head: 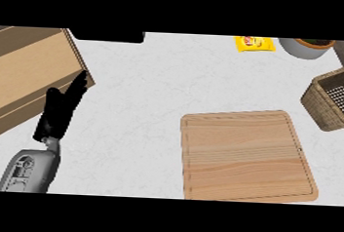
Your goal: Pick the tomato from the cutting board and place it in the basket
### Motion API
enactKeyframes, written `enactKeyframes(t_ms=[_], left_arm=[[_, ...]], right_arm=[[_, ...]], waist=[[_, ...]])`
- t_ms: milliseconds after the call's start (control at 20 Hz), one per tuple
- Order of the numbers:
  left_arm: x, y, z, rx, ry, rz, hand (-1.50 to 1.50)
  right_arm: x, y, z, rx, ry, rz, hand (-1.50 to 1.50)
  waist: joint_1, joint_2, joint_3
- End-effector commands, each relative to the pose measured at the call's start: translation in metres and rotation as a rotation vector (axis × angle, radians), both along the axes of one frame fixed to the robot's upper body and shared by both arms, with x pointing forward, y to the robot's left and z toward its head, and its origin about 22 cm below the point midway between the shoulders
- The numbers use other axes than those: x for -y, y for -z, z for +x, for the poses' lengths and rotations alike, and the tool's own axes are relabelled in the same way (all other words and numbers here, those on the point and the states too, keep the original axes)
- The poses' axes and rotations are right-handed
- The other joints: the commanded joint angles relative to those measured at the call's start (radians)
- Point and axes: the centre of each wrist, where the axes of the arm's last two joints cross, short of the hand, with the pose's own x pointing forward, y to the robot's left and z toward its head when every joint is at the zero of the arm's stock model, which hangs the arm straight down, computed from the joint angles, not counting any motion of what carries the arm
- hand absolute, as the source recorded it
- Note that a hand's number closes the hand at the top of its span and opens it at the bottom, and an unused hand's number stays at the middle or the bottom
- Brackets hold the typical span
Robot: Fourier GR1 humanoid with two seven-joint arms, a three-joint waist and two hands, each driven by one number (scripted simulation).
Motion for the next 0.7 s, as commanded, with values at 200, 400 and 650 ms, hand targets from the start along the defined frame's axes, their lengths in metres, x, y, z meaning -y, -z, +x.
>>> enactKeyframes(t_ms=[200,400,650], left_arm=[[0.010,-0.017,-0.003,-0.017,0.007,0.006,0.00],[-0.007,-0.013,-0.003,-0.022,-0.001,0.000,0.00],[0.008,0.013,-0.011,-0.006,0.009,0.004,0.00]], right_arm=[[0.015,0.053,0.019,-0.063,0.049,0.238,-1.50],[0.025,0.064,0.017,0.005,0.021,0.294,-1.50],[0.031,0.058,0.015,0.181,0.056,0.423,-1.50]], waist=[[0.009,-0.001,0.001],[0.002,-0.001,0.001],[0.003,0.000,0.001]])
